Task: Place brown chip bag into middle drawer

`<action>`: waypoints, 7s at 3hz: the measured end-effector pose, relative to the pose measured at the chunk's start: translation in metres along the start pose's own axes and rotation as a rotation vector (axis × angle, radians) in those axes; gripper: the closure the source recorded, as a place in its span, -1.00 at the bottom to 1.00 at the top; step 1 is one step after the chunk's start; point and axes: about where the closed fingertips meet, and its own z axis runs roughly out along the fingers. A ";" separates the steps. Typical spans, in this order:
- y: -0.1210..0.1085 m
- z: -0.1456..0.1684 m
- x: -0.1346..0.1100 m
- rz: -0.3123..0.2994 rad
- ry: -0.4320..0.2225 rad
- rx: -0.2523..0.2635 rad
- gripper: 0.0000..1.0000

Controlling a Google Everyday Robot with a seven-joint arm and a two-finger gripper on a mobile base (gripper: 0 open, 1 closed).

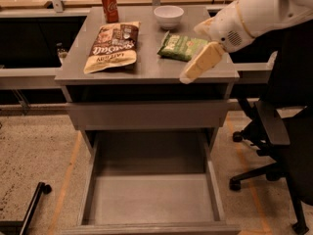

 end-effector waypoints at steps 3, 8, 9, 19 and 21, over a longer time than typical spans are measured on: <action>-0.073 0.121 -0.048 0.067 -0.168 -0.005 -1.00; -0.124 0.269 -0.070 0.254 -0.281 0.035 -0.66; -0.118 0.279 -0.071 0.262 -0.269 0.028 -0.17; 0.179 0.094 0.050 0.676 -0.098 -0.293 1.00; 0.198 0.158 0.137 0.855 -0.042 -0.334 0.17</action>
Offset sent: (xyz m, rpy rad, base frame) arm 0.1688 0.1269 -0.0475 0.2402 -0.0109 -0.0459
